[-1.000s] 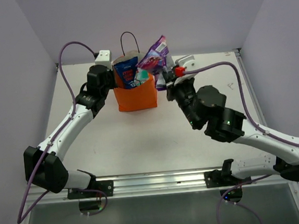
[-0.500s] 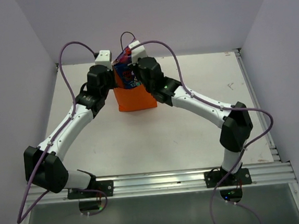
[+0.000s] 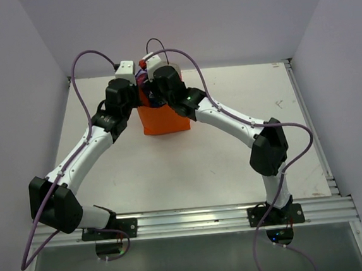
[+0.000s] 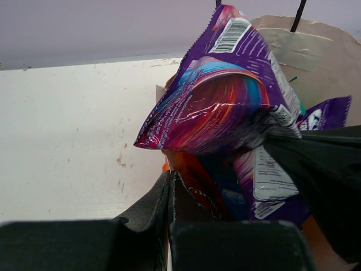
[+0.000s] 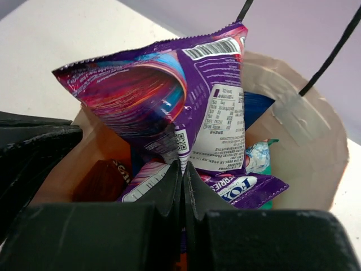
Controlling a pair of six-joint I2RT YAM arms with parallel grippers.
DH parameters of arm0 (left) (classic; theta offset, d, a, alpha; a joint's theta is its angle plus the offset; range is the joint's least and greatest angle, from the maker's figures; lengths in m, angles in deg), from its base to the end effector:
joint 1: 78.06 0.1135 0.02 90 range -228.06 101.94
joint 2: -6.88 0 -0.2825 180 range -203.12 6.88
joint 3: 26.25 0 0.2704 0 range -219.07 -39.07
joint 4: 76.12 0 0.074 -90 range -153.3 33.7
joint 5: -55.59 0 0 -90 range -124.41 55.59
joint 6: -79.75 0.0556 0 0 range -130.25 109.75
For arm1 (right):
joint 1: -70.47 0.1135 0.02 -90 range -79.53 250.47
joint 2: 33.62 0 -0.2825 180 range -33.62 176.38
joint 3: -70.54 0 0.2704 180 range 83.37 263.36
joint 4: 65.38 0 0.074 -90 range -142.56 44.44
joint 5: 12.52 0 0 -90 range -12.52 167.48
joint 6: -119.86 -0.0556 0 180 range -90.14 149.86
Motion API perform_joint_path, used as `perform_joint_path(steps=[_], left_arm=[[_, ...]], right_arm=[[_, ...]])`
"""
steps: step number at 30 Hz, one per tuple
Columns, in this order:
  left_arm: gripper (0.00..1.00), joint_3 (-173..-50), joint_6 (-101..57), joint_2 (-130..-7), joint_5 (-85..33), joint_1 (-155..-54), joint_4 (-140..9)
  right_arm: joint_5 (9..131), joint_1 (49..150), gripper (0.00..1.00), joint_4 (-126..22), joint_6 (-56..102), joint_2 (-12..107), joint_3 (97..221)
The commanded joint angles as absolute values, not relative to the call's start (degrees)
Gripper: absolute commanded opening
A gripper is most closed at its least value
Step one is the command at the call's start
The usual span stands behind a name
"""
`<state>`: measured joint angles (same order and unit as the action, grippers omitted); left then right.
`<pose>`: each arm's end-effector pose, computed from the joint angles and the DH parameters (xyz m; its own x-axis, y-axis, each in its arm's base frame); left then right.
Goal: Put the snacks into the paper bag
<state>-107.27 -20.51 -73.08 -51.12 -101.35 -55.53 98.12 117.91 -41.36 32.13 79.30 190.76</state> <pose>0.3379 -0.1281 0.3541 -0.3253 -0.0457 -0.9445 0.0730 0.9946 -0.0733 0.3654 0.3690 0.3718 -0.1762 -0.2467 -0.9530 -0.4683 0.8725 -0.1393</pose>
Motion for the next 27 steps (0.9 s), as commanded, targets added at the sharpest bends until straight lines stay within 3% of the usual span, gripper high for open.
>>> perform_joint_path(steps=[1,14,17,18,20,24,27], left_arm=[[0.0,-106.7,-19.5,-72.8,-51.5,-101.4,-56.4],[0.0,-106.8,-19.6,-72.6,-51.5,-101.4,-56.6],[0.0,-106.7,-19.7,-72.5,-51.0,-101.4,-56.7],[0.0,-106.8,-19.7,-72.7,-50.8,-101.4,-56.8],[0.0,-106.8,-19.7,-72.7,-50.6,-101.4,-56.7],[0.0,-106.8,-19.7,-72.3,-50.6,-101.4,-56.6],[0.0,-106.7,-19.6,-72.2,-50.6,-101.4,-56.7]], right_arm=[[96.1,117.6,0.0,-37.9,31.1,81.1,196.7],[110.7,117.6,0.02,-19.7,28.5,83.4,207.1],[110.6,117.6,0.14,-21.2,29.1,81.5,205.0],[110.0,117.6,0.27,-21.2,29.3,81.6,205.0],[109.5,117.6,0.32,-20.7,29.5,82.9,205.7],[107.5,117.5,0.74,-18.8,29.1,85.1,207.7],[108.4,117.5,0.75,-24.2,29.2,80.8,204.6]])
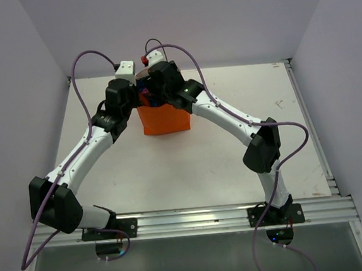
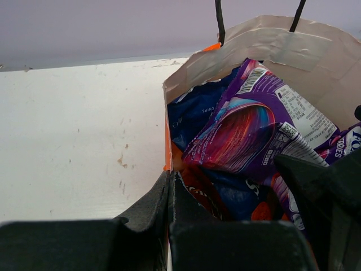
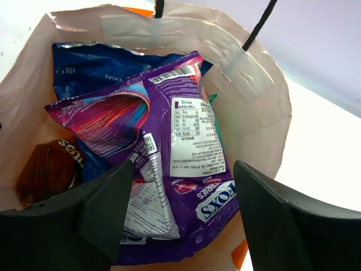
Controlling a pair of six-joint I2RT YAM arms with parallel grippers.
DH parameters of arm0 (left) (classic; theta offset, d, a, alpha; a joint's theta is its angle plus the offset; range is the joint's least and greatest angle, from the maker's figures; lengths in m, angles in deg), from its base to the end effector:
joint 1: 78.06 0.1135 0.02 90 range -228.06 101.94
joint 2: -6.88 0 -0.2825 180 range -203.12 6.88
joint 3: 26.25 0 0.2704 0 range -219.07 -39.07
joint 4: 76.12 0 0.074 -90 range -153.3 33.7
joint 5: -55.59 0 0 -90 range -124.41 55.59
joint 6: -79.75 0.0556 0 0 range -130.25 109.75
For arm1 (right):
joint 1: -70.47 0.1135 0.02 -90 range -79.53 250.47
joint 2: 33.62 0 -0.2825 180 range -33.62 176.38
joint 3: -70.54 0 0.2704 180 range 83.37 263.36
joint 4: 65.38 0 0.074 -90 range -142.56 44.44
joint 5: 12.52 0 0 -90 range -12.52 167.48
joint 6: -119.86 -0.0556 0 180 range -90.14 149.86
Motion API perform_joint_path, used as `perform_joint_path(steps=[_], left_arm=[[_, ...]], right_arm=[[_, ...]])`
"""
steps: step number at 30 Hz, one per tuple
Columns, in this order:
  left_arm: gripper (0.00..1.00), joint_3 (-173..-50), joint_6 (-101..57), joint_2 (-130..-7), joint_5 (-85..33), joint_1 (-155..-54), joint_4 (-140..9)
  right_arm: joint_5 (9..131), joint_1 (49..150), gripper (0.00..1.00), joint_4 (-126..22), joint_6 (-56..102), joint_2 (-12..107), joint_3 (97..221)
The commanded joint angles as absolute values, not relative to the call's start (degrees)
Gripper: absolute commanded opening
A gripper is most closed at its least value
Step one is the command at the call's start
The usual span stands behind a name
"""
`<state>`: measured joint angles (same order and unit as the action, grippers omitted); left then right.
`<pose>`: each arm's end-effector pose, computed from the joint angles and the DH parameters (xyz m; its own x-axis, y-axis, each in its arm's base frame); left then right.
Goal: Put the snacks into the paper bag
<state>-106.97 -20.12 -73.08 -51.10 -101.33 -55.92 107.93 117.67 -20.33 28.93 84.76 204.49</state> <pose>0.3381 -0.1280 0.3529 -0.3234 -0.0396 -0.9454 0.0753 0.9949 -0.0675 0.3746 0.3631 0.3746 -0.3397 -0.3463 -0.8745 -0.3273 0.9152 -0.2352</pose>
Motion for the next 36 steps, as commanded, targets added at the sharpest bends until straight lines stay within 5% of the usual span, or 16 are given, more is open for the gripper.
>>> perform_joint_path(steps=[1,17,23,28,30,36], left_arm=[[0.0,-106.7,-19.6,-72.3,-50.5,-101.4,-56.8],[0.0,-106.0,-19.8,-74.9,-49.1,-101.4,-58.6],[0.0,-105.9,-19.8,-74.9,-49.4,-101.4,-58.6],[0.0,-105.9,-19.9,-74.7,-49.4,-101.4,-58.5],[0.0,-105.8,-20.1,-74.5,-49.5,-101.4,-58.4],[0.0,-104.4,-22.6,-72.1,-49.3,-101.8,-58.9]], right_arm=[[109.3,117.5,0.76,-25.9,29.4,79.2,203.3],[117.4,115.9,0.73,-26.8,32.8,80.5,199.7],[116.7,114.4,0.49,-26.4,30.9,79.8,196.4],[116.0,113.5,0.2,-25.4,30.3,79.4,193.9],[116.3,113.4,0.0,-25.5,28.6,78.9,193.1],[116.7,113.4,0.0,-25.5,28.0,76.3,190.2]])
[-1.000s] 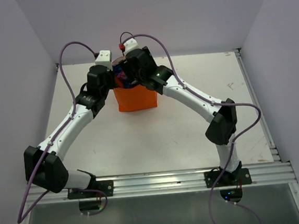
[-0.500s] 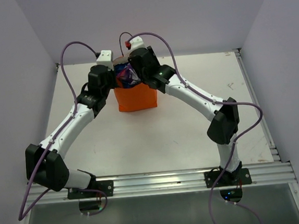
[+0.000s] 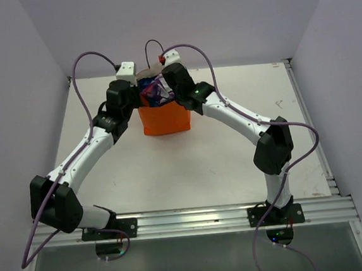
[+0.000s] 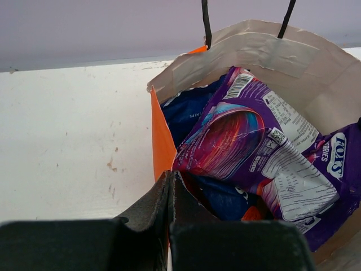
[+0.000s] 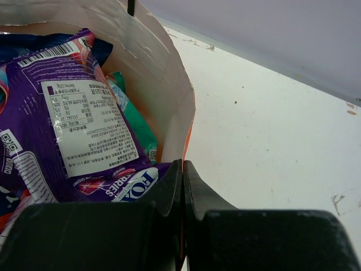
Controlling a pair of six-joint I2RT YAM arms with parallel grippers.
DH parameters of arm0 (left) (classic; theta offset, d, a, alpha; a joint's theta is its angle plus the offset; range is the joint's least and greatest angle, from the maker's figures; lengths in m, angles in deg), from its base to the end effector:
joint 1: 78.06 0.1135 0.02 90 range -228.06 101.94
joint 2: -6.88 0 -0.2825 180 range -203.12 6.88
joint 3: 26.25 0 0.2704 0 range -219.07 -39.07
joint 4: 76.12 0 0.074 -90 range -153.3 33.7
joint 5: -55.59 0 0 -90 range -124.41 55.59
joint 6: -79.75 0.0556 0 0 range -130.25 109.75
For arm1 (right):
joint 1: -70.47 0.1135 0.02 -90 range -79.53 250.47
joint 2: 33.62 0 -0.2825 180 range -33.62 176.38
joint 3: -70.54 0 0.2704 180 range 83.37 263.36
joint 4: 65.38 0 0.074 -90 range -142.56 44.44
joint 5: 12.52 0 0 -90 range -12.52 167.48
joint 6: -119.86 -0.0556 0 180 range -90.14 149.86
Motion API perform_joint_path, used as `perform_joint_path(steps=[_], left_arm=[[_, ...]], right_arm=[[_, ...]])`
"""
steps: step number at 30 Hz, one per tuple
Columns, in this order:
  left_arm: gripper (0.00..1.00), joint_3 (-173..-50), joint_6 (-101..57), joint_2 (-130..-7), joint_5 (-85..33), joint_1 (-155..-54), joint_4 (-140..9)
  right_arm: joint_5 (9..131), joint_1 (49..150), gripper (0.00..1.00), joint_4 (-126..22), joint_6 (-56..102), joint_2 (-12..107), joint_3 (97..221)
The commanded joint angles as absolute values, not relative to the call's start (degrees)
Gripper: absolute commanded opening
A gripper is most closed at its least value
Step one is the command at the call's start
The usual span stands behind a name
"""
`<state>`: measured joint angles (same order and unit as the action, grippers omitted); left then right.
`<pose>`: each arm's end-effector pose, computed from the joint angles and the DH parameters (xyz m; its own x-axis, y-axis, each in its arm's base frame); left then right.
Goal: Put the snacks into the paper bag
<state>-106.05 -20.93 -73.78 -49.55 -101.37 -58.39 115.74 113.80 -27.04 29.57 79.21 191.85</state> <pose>0.3414 -0.1313 0.3475 -0.3164 -0.0585 -0.9468 0.0977 0.9908 -0.0938 0.3867 0.3174 0.3552 -0.3629 -0.3369 -0.8688 -0.1463 0.9414 -0.3039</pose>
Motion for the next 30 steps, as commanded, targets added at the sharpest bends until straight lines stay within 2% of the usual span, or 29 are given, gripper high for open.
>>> perform_joint_path(steps=[1,11,18,30], left_arm=[[0.0,-104.2,-22.6,-71.6,-49.8,-102.1,-58.8],[0.0,-101.7,-25.5,-66.2,-50.8,-104.5,-55.4],[0.0,-99.2,-28.3,-63.7,-53.2,-109.5,-54.2],[0.0,-98.0,-33.0,-59.6,-61.0,-118.9,-49.2]], right_arm=[[116.6,113.4,0.0,-25.5,27.9,75.3,189.5],[116.9,113.8,0.0,-21.7,24.8,68.1,184.0],[118.2,115.6,0.0,-20.0,22.4,60.1,177.3],[121.8,121.2,0.0,-15.5,18.6,53.6,171.0]])
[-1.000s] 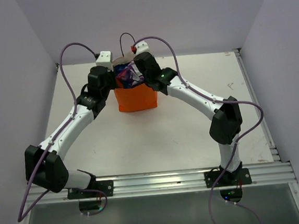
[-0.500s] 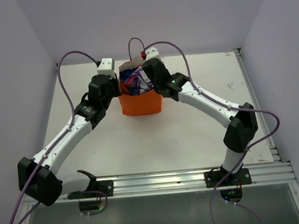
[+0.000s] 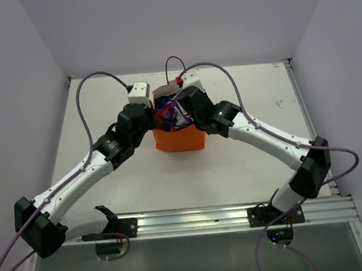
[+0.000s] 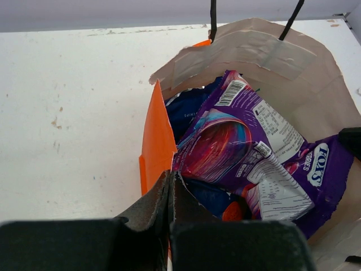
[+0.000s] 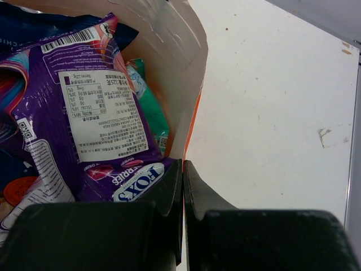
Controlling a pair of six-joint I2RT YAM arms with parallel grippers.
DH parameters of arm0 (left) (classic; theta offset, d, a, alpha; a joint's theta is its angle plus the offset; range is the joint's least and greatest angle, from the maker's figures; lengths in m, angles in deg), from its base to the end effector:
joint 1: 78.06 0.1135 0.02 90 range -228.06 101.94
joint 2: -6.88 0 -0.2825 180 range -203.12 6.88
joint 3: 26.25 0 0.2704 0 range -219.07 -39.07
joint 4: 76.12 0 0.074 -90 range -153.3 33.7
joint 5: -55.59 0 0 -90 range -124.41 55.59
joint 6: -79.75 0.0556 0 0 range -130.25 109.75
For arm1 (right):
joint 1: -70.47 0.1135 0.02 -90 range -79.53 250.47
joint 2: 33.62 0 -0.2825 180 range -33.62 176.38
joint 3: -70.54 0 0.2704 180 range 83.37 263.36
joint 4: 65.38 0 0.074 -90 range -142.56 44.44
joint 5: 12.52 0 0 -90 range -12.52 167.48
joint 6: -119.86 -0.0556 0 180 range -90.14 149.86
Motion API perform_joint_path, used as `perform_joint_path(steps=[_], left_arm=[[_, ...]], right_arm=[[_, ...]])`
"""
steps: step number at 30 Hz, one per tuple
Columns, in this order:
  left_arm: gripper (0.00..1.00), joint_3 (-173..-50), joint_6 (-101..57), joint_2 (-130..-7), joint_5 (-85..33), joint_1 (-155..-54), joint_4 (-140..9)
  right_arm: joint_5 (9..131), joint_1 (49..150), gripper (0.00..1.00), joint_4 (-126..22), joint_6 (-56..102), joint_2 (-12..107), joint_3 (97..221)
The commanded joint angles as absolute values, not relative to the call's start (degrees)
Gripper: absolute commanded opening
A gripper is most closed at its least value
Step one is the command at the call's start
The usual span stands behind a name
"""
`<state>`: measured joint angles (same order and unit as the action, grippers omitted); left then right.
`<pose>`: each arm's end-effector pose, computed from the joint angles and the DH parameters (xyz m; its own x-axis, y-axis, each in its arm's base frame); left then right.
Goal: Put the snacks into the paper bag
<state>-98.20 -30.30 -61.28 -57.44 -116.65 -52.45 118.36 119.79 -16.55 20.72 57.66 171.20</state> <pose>0.2500 -0.1716 0.3510 -0.3479 -0.1260 -0.9290 0.1780 0.9640 -0.1974 0.2771 0.2665 0.3663 -0.4477 -0.3366 -0.8284 -0.1751 0.9415 -0.2879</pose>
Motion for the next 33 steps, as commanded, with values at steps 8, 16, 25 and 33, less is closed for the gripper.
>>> perform_joint_path(steps=[8,16,25,33], left_arm=[[0.0,-97.7,-36.4,-57.5,-66.0,-125.3,-45.4],[0.0,-98.5,-38.1,-57.9,-69.6,-129.1,-43.1],[0.75,-103.0,-27.7,-58.4,-78.2,-129.7,-52.7],[0.91,-99.7,-13.8,-51.4,-92.7,-129.7,-72.6]], right_arm=[[124.1,124.3,0.0,-12.0,15.8,50.6,169.8],[124.8,124.4,0.0,-11.3,14.0,48.9,167.0],[129.3,124.4,0.67,-21.3,22.3,45.3,168.4],[147.3,124.4,0.76,-39.2,33.9,33.3,160.5]])
